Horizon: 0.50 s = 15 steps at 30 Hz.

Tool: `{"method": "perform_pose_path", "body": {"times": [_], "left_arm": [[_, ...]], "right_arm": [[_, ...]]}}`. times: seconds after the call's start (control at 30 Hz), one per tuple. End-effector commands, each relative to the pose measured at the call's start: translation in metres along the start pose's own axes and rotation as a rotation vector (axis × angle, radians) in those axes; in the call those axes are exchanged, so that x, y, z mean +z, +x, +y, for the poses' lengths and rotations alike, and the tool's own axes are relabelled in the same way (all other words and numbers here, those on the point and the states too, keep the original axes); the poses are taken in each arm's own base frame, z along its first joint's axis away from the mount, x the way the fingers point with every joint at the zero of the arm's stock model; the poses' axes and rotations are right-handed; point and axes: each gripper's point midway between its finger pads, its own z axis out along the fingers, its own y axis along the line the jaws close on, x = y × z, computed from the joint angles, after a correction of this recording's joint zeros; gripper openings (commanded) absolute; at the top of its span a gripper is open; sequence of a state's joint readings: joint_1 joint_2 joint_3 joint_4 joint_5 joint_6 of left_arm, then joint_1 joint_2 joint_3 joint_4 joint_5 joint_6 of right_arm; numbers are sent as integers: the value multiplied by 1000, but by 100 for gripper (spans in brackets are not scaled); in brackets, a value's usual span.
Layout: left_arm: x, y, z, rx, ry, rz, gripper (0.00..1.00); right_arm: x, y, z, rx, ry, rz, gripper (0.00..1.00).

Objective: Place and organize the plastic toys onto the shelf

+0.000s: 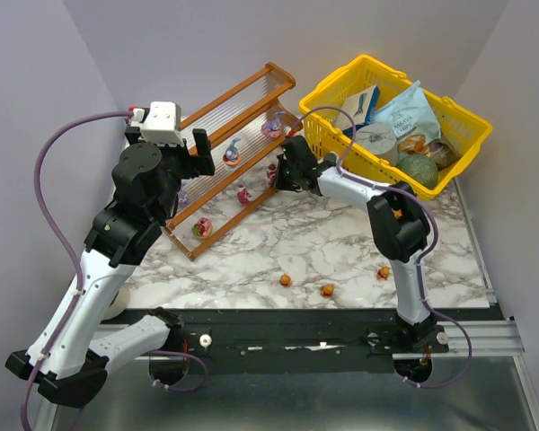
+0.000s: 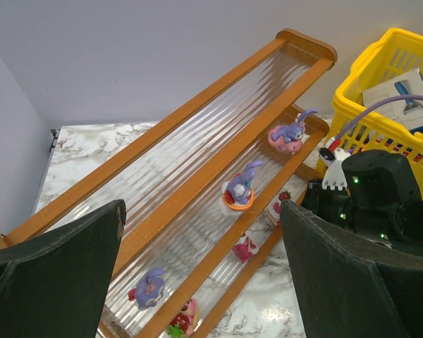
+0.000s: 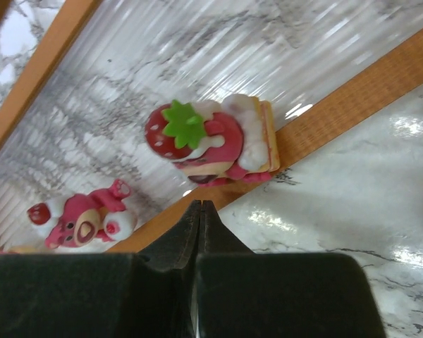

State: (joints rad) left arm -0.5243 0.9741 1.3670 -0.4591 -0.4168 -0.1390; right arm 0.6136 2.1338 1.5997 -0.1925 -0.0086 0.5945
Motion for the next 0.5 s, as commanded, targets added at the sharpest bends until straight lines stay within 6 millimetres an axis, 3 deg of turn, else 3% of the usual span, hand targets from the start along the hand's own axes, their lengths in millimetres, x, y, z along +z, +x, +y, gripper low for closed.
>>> {"method": "perform_pose_path", "body": {"times": [0.0, 0.47], "left_arm": [[-3, -4, 3, -6, -6, -2, 99], [0, -3, 6, 3, -16, 3, 99]], "right_arm": [[5, -7, -9, -8, 76, -19, 7], [16, -29, -27, 0, 139, -59, 6]]}}
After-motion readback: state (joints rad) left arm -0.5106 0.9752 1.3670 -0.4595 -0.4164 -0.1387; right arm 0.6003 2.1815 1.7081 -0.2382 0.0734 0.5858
